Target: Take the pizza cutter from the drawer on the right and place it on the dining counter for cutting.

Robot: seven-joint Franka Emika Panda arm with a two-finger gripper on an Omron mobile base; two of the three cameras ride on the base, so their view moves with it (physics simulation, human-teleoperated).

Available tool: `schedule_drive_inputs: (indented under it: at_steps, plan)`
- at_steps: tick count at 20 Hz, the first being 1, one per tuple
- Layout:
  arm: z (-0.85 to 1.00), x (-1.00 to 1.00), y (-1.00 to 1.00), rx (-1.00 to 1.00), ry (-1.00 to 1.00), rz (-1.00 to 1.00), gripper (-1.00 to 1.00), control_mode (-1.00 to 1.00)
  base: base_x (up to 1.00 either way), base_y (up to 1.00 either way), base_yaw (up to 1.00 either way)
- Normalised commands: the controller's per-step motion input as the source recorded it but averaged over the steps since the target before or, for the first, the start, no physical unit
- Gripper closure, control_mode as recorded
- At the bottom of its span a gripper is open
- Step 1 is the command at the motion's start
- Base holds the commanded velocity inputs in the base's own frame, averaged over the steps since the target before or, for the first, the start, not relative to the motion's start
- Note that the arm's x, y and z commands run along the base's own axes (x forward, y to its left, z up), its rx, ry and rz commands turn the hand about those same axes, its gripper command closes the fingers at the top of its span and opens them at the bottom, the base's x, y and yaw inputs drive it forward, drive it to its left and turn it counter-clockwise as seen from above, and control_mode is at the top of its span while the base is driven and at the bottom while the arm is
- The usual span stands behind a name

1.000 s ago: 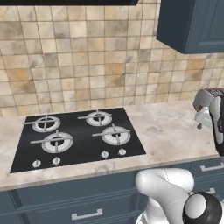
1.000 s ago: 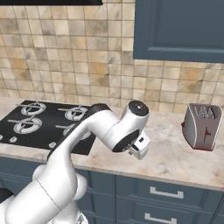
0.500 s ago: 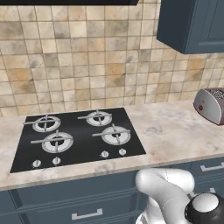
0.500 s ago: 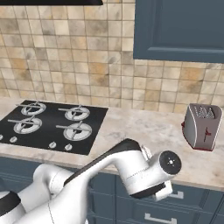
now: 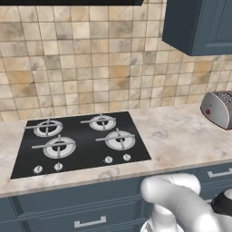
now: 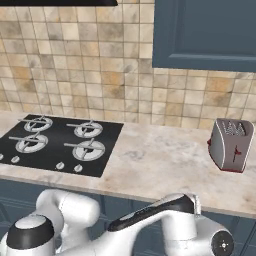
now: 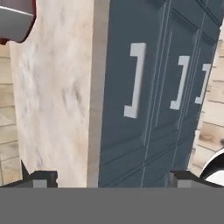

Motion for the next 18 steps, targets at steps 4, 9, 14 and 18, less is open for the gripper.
schedule_drive_inputs:
  at_steps: [4,9,14,18]
  plan:
    - [-0.59,0.10,-0.49,0.25,-0.26,0.00,-1.00,-1.00,0.00,0.00,0.00]
    - [-0.53,0.00,-0.38,0.19,-0.29,0.03,-1.00,-1.00,0.00,0.00,0.00]
    - [-0.53,0.32,-0.19,0.14,-0.23,0.00,-1.00,-1.00,0.00,0.00,0.00]
    - [-0.52,0.48,-0.12,0.14,-0.20,0.00,-1.00,-1.00,0.00,0.00,0.00]
